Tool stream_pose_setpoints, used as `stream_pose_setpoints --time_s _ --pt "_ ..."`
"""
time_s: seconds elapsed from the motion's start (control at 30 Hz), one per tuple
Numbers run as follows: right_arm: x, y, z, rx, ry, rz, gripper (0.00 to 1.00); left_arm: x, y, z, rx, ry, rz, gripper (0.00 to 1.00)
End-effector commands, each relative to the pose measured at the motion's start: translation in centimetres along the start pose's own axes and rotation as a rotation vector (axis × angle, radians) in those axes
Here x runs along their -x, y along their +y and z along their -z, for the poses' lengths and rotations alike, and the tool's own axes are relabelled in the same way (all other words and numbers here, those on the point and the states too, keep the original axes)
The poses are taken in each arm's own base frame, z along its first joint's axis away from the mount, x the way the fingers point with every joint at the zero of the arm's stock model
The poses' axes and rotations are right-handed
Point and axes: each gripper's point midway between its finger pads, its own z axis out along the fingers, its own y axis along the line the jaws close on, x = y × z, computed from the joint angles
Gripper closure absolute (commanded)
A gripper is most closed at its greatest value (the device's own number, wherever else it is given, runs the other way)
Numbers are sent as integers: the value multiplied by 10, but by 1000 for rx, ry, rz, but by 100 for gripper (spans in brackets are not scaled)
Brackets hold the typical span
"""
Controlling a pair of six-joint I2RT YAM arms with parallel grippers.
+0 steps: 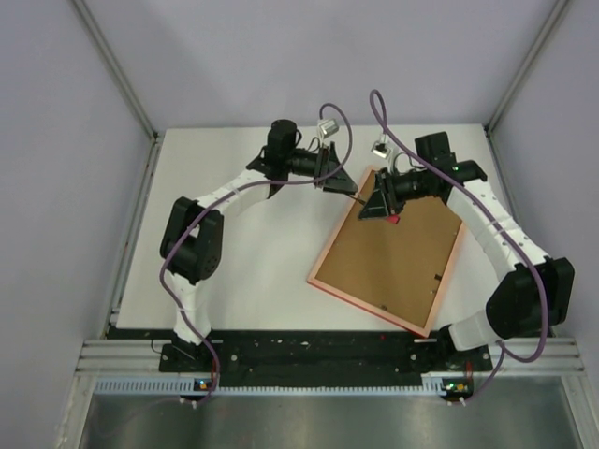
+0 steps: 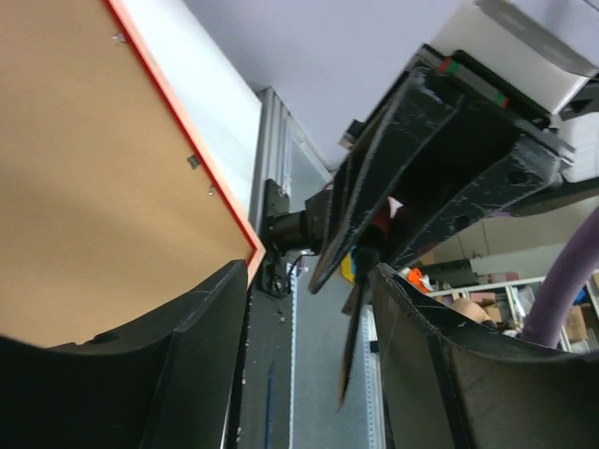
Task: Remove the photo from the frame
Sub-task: Adjust the screwdriver.
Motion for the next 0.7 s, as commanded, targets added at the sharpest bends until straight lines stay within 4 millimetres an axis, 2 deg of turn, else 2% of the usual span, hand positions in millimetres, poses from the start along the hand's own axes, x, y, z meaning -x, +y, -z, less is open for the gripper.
stream_pose_setpoints --time_s 0.0,0.33,0.5,0.67 --pt "10 3 -1 29 -24 64 100 1 -55 4 -126 14 -130 40" --pt "23 -9 1 30 -43 68 100 -7 -71 5 -160 28 -124 51" --pt "29 -7 3 50 -58 72 100 -10 -69 6 -156 30 -119 57" --pt "36 -1 10 47 -81 96 100 -13 -64 6 -142 36 -117 58"
